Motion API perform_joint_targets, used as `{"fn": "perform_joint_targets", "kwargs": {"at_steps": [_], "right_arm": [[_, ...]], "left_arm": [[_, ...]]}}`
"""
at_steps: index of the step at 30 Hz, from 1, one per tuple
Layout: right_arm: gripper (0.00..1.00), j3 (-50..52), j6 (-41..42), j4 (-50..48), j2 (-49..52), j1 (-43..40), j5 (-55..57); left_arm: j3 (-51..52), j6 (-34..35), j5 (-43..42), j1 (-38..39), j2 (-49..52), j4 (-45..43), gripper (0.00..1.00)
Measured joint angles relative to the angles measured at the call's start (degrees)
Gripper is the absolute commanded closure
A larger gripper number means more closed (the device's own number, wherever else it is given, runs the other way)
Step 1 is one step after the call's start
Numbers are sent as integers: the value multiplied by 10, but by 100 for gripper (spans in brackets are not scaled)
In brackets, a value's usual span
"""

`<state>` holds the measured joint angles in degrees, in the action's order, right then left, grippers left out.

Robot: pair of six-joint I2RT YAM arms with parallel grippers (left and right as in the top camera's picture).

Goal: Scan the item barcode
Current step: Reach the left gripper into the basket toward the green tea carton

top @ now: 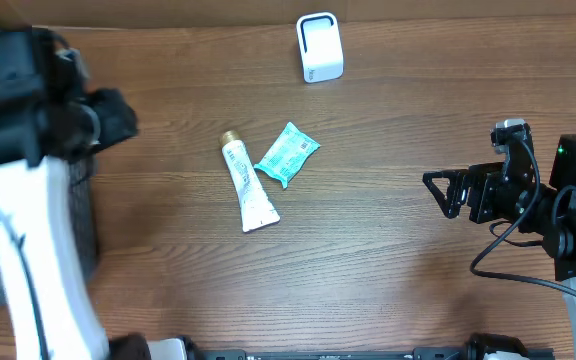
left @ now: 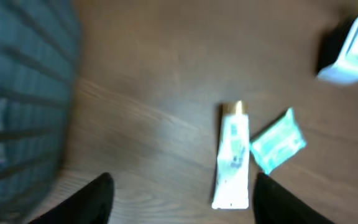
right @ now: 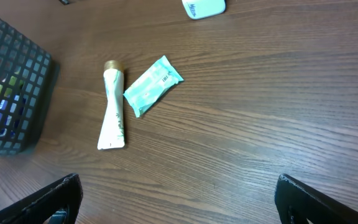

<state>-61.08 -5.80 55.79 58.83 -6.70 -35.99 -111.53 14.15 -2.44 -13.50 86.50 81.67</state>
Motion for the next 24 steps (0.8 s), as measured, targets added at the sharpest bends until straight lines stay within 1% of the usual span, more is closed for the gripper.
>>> {"fn": "perform_joint_targets", "kwargs": {"at_steps": [2,4,5,8,9,13,15,17,24], "right_arm": [[0,0,0,0,0,0,0],[0,0,0,0,0,0,0],[0,0,0,0,0,0,0],[0,0,0,0,0,0,0],[0,0,0,2,0,0,0],[0,0,0,5,0,0,0],[0,0,0,4,0,0,0],[0,0,0,4,0,0,0],[0,0,0,5,0,0,0]], "left_arm": [[-39,5,24,-25,-29,18,27],[-60,5,46,-60,-51,25,21],[-66,7,57,-81,-60,26,20],[-71,20,86,-161,-76,29,10],[-71,29,89,-189,-76,29,9],[-60,75,95,-283,-47,28,9],[-48,91,94,-309,-20,25,11],[-39,104,92,-323,16,18,12],[-31,119,87,-329,155,-47,12]]}}
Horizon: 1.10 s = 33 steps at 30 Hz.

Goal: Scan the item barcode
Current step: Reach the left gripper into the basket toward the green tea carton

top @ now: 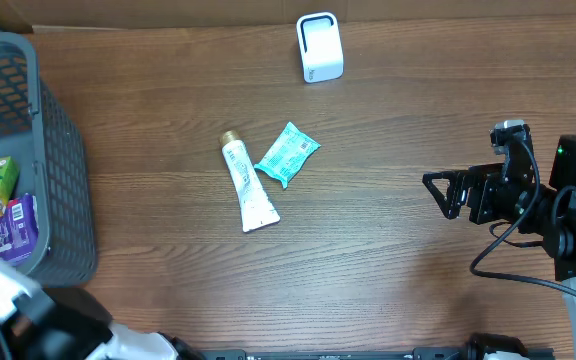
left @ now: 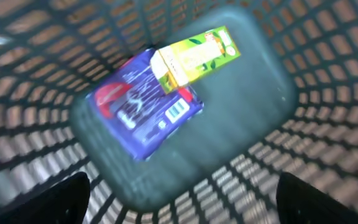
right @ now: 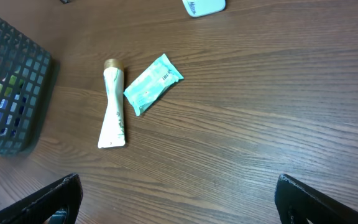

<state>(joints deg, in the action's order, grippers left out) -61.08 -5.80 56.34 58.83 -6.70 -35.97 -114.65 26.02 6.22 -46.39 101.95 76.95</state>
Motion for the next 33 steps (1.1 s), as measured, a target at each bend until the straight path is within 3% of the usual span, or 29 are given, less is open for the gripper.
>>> {"fn": "perform_joint_targets", "kwargs": {"at_steps": [9,20,33], "right_arm": [[0,0,0,5,0,0,1],[0,0,0,18,0,0,23],[0,0,0,21,0,0,37]], "left_arm": [[2,-57,20,0,118,-90,11],[2,-211,20,0,217,-131,9],[2,-321,23,0,242,-164,9]]}}
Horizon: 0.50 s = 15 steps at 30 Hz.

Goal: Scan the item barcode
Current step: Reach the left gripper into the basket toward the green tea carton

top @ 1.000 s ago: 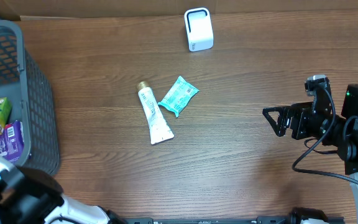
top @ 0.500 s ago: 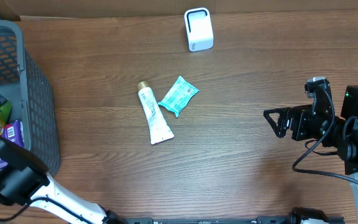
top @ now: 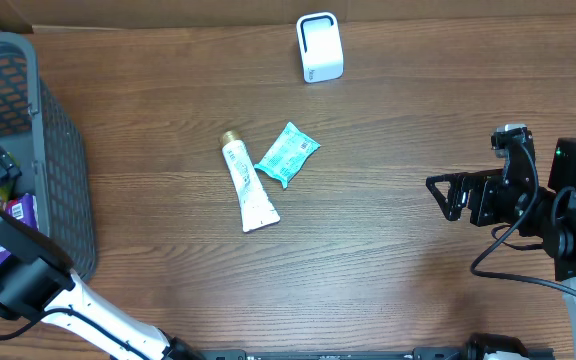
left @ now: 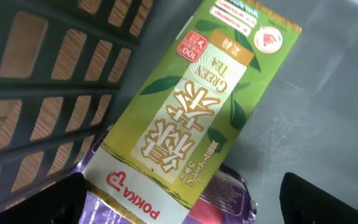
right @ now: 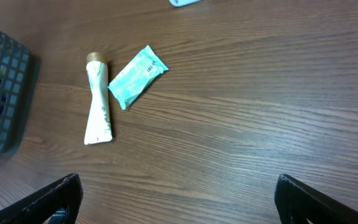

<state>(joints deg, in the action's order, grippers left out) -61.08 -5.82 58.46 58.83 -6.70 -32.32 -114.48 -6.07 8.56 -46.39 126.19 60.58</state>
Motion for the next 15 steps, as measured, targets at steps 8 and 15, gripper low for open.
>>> {"fn": "perform_joint_targets", "kwargs": {"at_steps": [8,15], "right_arm": [[0,0,0,8,0,0,4],[0,0,0,12,0,0,4]], "left_arm": [[0,-28,3,0,25,-11,9],[0,-42,3,0,61,-38,9]]}}
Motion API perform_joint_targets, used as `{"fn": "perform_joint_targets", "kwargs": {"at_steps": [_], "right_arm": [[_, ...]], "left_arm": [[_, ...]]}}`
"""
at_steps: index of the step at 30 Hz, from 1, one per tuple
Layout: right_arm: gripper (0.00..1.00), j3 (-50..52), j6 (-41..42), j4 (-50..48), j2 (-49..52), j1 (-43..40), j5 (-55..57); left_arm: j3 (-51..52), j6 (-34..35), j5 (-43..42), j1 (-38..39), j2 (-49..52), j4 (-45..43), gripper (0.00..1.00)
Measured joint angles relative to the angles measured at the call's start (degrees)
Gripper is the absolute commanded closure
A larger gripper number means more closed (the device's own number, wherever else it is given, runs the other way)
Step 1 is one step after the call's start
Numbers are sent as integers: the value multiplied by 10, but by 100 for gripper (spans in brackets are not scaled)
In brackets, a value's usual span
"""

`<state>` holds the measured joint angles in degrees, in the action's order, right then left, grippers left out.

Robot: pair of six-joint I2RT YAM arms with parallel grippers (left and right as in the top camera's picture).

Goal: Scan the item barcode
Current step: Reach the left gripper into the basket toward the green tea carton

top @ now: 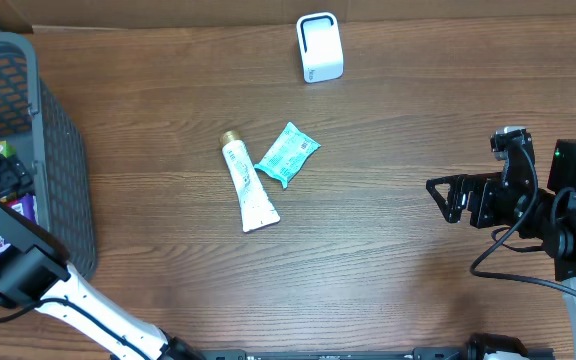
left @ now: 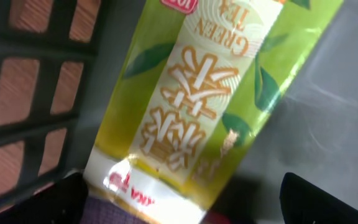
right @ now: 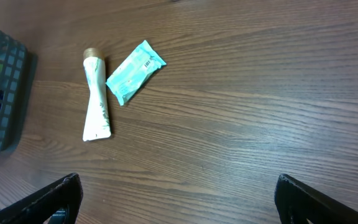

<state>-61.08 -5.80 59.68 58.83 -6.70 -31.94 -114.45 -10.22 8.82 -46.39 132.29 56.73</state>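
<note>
A green tea carton point(left: 210, 93) lies in the grey basket point(top: 63, 150), on top of a purple packet point(top: 20, 208). My left gripper point(left: 180, 202) is down inside the basket, open, its fingers point(left: 61, 199) wide on either side of the carton's lower end. From overhead only a corner of the carton shows beside the arm. The white scanner point(top: 319, 47) stands at the table's far edge. My right gripper point(top: 448, 197) hovers open at the right, with nothing between its fingers point(right: 55, 199).
A white tube with a gold cap point(top: 248, 185) and a teal packet point(top: 287, 153) lie side by side mid-table, also seen as tube point(right: 97, 102) and packet point(right: 135, 71). The basket wall point(right: 2, 93) rises at the left.
My left gripper has come lower onto the green tea carton, which now fills more of the left wrist view. The right arm has barely shifted.
My left gripper was open over the table near the basket, with the tube and teal packet in its view. Then it was above the basket, looking down at the carton and purple packet. Then it was close over the carton, and now closer still.
</note>
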Motion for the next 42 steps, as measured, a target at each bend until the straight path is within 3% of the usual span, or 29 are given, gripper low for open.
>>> {"fn": "perform_joint_targets", "kwargs": {"at_steps": [14,24,28,33,42], "right_arm": [[0,0,0,4,37,0,1],[0,0,0,3,66,0,9],[0,0,0,0,66,0,9],[0,0,0,-19,66,0,9],[0,0,0,-23,66,0,9]], "left_arm": [[7,-33,-2,0,0,-101,6],[51,-61,-33,-2,1,-145,29],[51,-51,-46,-1,1,-146,32],[51,-12,-75,0,1,-143,50],[49,21,-101,13,-3,-119,50]]}}
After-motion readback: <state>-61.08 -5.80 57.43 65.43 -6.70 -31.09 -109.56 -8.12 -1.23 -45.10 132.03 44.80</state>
